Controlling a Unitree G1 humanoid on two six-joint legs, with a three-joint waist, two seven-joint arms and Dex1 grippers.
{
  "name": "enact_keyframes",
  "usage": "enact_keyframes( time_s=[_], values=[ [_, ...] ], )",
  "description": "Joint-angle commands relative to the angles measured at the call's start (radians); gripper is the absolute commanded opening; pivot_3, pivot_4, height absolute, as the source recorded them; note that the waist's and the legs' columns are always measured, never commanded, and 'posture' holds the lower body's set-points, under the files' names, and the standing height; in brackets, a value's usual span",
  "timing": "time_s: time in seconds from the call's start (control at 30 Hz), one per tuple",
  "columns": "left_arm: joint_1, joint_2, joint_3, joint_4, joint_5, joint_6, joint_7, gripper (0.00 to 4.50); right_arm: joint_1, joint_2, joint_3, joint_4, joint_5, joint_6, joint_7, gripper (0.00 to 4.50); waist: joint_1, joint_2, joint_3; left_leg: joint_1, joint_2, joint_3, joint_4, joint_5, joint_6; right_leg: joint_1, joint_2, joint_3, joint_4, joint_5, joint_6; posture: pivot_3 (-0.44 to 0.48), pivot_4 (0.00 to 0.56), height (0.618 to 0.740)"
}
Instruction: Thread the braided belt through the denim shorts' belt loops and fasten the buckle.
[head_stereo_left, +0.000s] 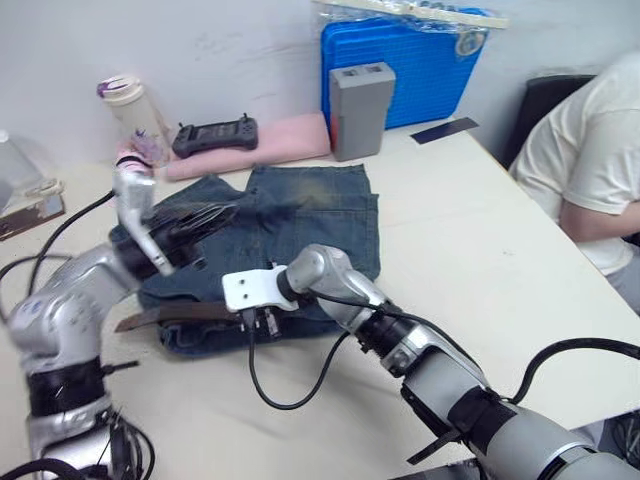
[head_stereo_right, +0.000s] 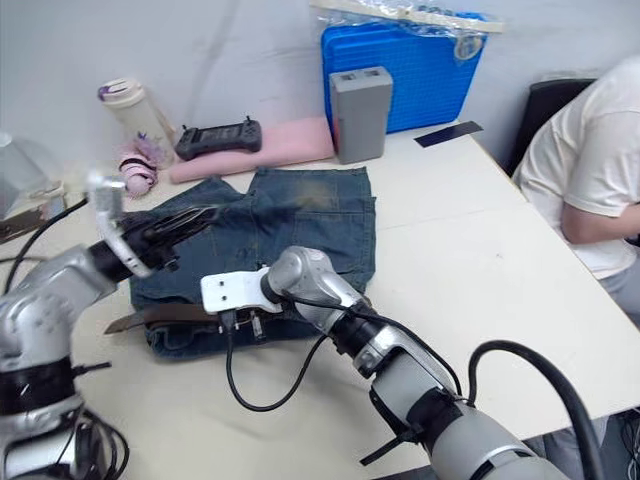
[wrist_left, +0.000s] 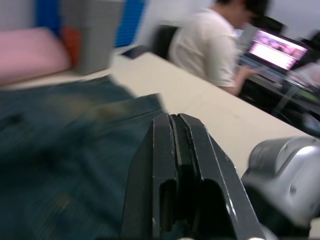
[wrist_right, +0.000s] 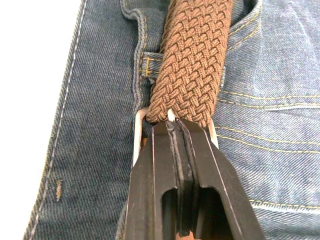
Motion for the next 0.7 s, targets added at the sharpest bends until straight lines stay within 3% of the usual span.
enact_keyframes(
  time_s=[0.03,0.17,0.27,0.53,0.7],
  values=[
    [0.082,0.022,0.173,-0.127,-0.154,0.073,0.094,0.23,0.06,-0.049,0.043,-0.006,-0.012,0.098,0.027,0.02,0.013,-0.003,0.002,0.0,0.0,0.0,0.0,0.0,0.0,0.001,0.0,0.0,-0.001,0.0,0.0,0.0,0.15,0.676],
    [0.236,0.018,0.284,-0.184,-0.283,0.121,0.155,0.23,0.066,-0.055,0.045,-0.062,0.007,0.127,0.018,0.02,0.018,-0.004,0.005,0.0,-0.001,-0.002,-0.001,0.0,0.0,0.002,-0.001,-0.002,-0.003,0.0,0.0,0.0,0.15,0.676],
    [0.391,-0.02,0.313,-0.194,-0.294,0.111,0.169,0.23,0.061,-0.056,0.022,-0.121,0.042,0.17,0.025,0.87,0.013,-0.003,0.008,-0.001,-0.001,-0.002,-0.002,0.0,0.0,0.001,-0.001,-0.002,-0.004,0.0,0.0,0.0,0.15,0.676],
    [0.547,-0.091,0.343,-0.147,-0.384,0.058,0.232,0.23,0.045,-0.091,-0.041,-0.305,0.131,0.297,0.014,4.42,0.013,-0.011,0.018,-0.006,0.0,-0.004,-0.003,-0.001,0.0,-0.001,-0.001,-0.004,-0.01,0.0,0.0,0.0,0.15,0.676],
    [0.588,-0.111,0.348,-0.147,-0.467,0.03,0.284,0.23,0.042,-0.102,-0.087,-0.41,0.201,0.378,-0.007,4.47,0.009,-0.014,0.024,-0.013,0.001,-0.004,-0.003,-0.001,0.001,-0.008,0.0,-0.005,-0.011,0.0,0.0,0.0,0.15,0.676]
  ],
)
